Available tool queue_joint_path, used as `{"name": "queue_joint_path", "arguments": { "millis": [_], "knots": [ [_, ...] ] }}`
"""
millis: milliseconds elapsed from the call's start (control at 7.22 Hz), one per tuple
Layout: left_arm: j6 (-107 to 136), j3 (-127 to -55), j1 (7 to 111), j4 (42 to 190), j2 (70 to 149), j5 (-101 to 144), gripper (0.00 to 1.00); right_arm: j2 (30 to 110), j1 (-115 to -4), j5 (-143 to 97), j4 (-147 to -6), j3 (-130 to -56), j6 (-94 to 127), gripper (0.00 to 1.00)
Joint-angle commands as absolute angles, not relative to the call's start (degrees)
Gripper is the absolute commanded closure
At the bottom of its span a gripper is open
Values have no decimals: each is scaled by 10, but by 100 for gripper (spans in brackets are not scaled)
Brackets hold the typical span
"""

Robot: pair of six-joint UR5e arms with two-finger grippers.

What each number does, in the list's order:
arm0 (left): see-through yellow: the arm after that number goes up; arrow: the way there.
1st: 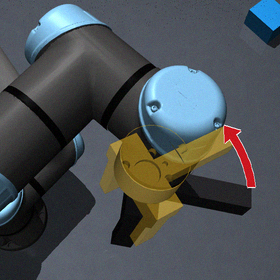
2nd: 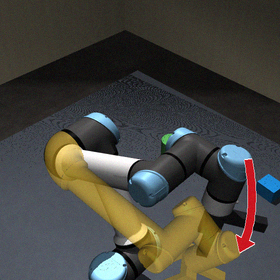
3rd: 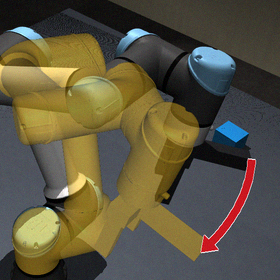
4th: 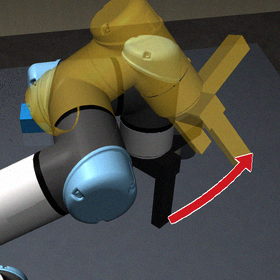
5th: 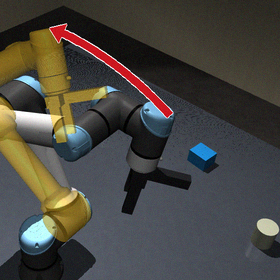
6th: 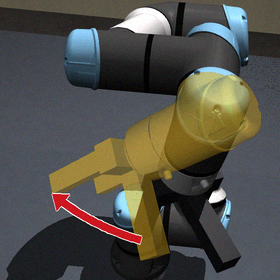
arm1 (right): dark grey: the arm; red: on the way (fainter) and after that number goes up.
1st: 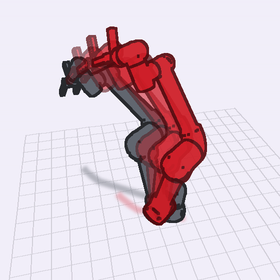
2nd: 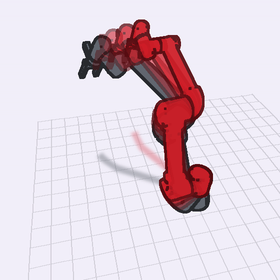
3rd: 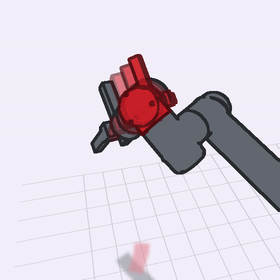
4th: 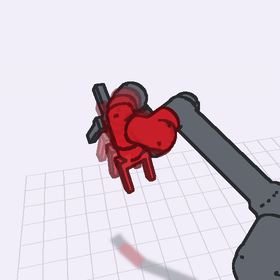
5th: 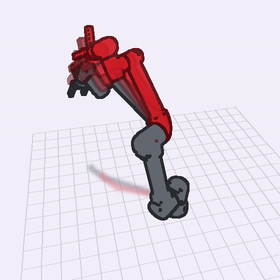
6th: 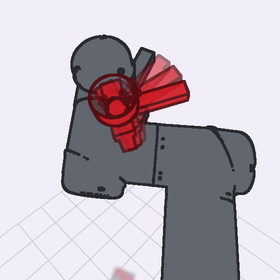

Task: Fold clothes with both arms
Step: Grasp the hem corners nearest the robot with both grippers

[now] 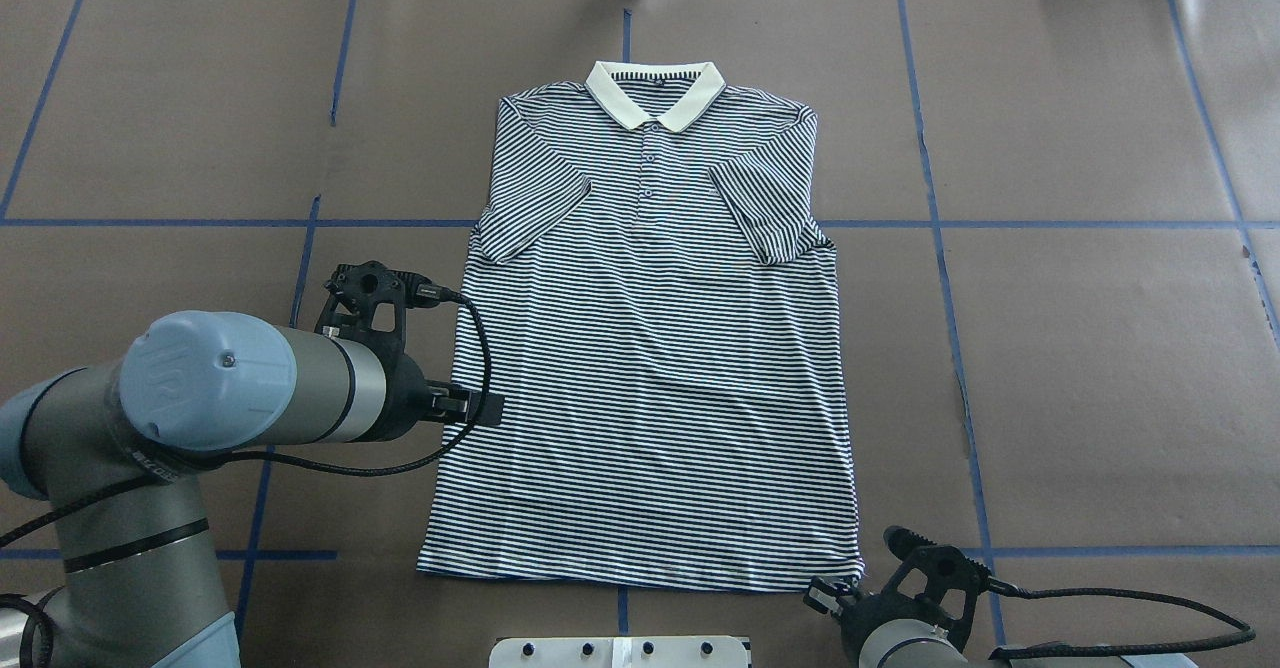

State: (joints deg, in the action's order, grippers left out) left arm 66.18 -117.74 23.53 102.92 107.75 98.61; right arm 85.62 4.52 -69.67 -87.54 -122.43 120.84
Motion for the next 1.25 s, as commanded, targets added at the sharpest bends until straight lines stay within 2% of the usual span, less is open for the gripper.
{"name": "queue_joint_path", "arguments": {
  "millis": [0,277,554,692,831,1108],
  "knots": [
    [663,-1177,234,1029,1078,986,0,858,10,-704,-877,-1250,1202,100],
    [712,-1176,201,1027,1078,984,0,857,3,-721,-964,-1329,1201,100],
    [769,-1176,154,1026,1063,977,0,858,4,-722,-969,-1333,1203,100],
    [821,-1176,132,1025,1057,970,20,858,7,-722,-969,-1332,1205,100],
    [867,-1172,101,1023,1046,942,36,858,11,-722,-969,-1332,1207,100],
    [888,-1166,79,1023,1042,938,39,858,18,-719,-969,-1332,1208,100]
  ]
}}
